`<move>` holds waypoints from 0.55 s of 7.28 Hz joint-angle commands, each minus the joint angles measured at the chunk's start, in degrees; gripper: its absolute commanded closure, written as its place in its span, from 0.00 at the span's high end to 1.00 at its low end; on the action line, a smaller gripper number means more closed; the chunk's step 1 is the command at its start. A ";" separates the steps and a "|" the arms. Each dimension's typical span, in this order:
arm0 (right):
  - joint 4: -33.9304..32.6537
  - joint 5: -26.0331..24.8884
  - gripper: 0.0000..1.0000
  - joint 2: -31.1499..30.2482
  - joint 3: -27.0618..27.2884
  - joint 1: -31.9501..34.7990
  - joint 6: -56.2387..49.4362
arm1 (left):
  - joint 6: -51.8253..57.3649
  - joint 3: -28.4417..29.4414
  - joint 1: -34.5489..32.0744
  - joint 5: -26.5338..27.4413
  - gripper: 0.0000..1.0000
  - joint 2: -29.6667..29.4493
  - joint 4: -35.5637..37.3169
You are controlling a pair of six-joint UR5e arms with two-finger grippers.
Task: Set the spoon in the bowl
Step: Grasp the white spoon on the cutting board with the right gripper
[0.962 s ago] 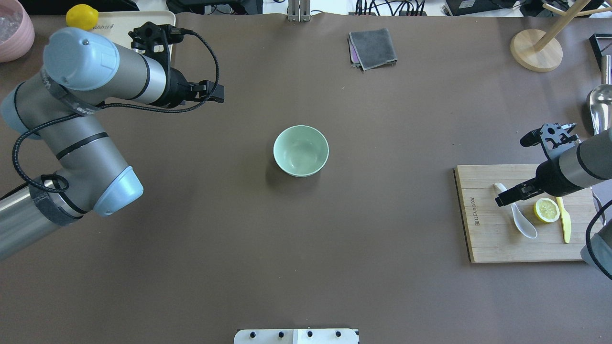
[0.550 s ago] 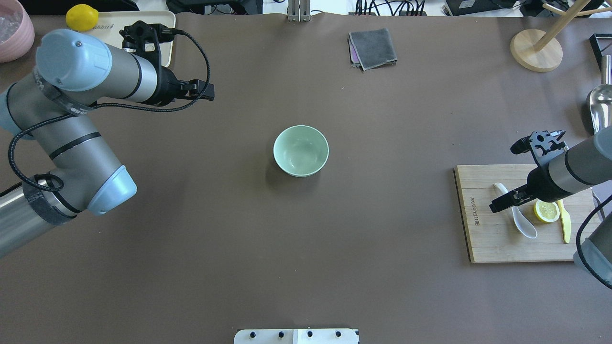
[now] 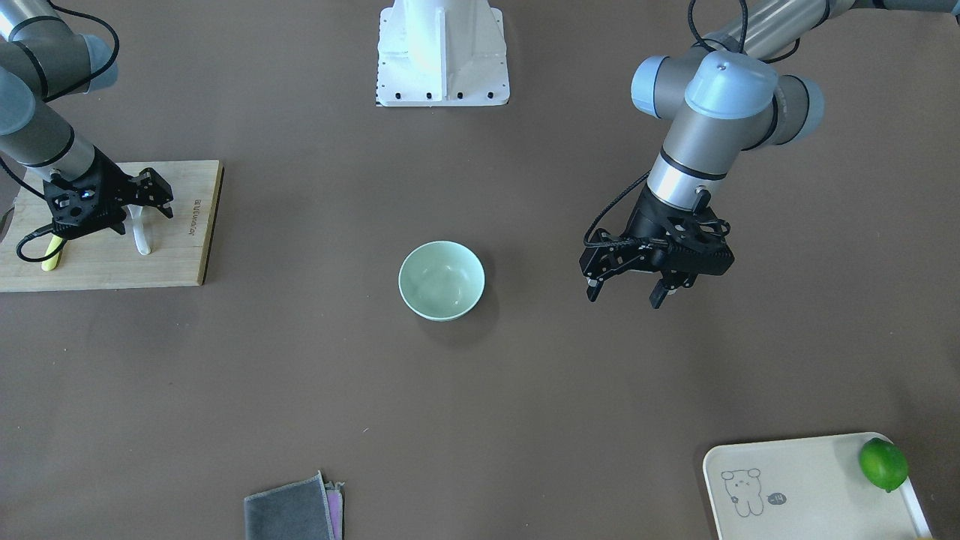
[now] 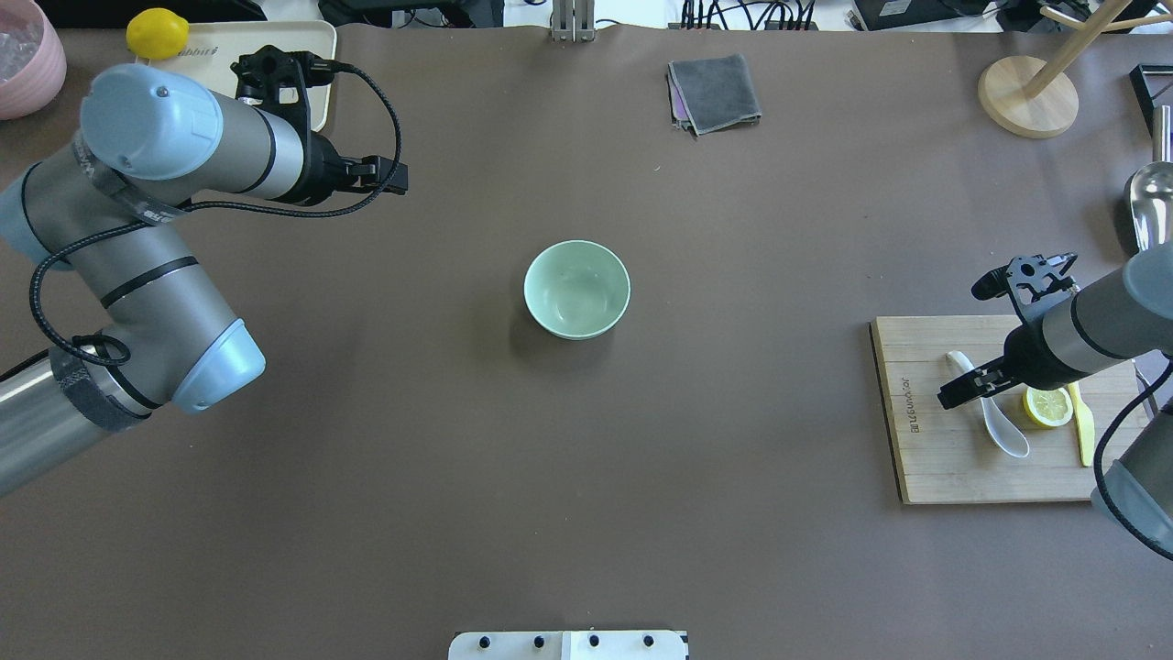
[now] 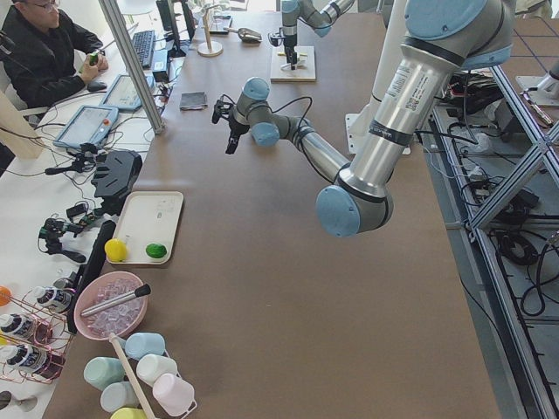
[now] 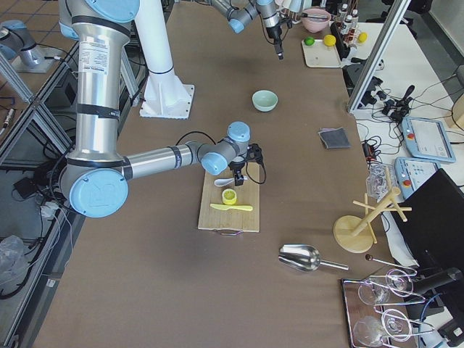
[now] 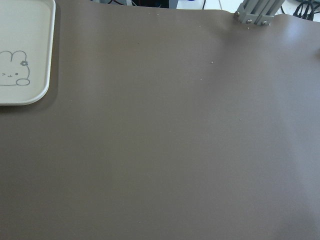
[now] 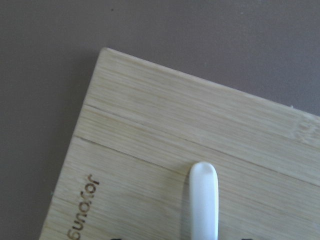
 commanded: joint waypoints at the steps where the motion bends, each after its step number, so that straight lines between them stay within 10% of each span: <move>1: 0.02 0.15 0.00 -0.25 -0.02 0.02 -0.77 | -0.02 -0.14 -0.03 -0.07 0.98 0.11 0.00; 4: 0.02 0.77 0.00 0.10 0.68 0.63 -0.86 | -0.02 -0.14 -0.03 -0.07 0.98 0.37 -0.09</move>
